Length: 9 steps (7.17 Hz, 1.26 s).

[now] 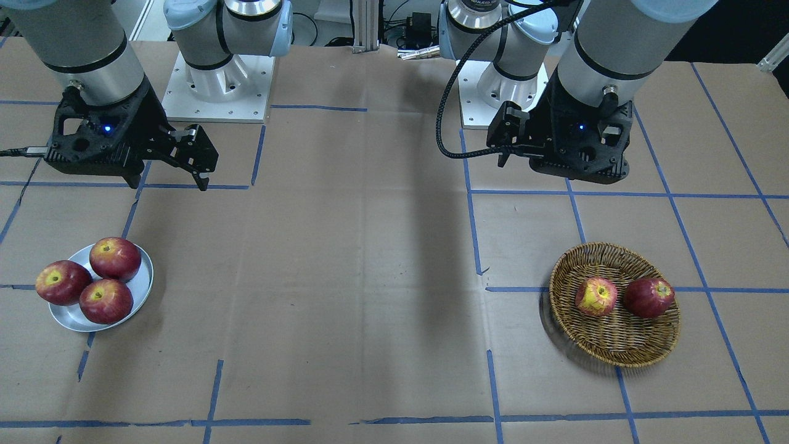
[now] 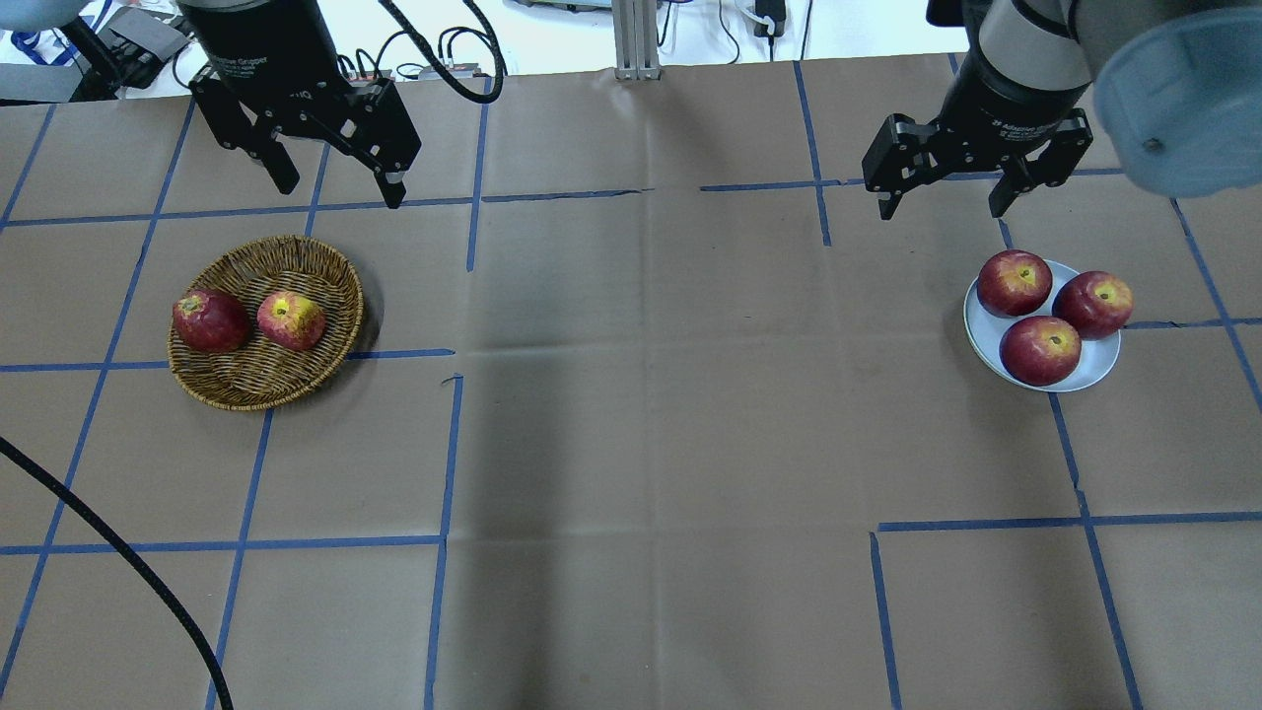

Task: Transfer apple from basket to plate
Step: 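Lower the left gripper onto the yellow-red apple in the basket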

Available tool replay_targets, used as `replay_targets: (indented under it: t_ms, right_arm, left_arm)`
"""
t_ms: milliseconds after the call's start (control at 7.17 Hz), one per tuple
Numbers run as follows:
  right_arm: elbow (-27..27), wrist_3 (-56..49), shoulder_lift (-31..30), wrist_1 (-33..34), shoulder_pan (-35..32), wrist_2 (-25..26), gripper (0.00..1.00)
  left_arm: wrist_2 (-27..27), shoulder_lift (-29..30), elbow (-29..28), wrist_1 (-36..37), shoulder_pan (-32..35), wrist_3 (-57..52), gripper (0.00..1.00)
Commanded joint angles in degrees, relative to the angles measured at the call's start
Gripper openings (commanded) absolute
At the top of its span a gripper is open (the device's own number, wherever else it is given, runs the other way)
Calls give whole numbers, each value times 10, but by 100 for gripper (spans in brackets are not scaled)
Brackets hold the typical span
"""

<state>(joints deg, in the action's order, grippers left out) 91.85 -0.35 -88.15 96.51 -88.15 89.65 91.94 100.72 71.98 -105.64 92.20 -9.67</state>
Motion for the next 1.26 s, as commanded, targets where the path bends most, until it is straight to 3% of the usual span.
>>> replay_targets:
  t_ms: [0,419,837,1116]
  right_arm:
    - [-2,0,-1,0,0,-1,100]
    - [-2,0,-1,0,0,0,100]
    - [-1,0,-1,0,0,0,100]
    - [0,-1,-1,0,0,0,100]
  left_arm:
    - [0,-5,18,1,-10,-56,98]
    - [1,-9,93,76,-62,-116,97]
    - [5,-4,229,257,-163,-203,99]
    - [5,31,271,351,-198,-226,99]
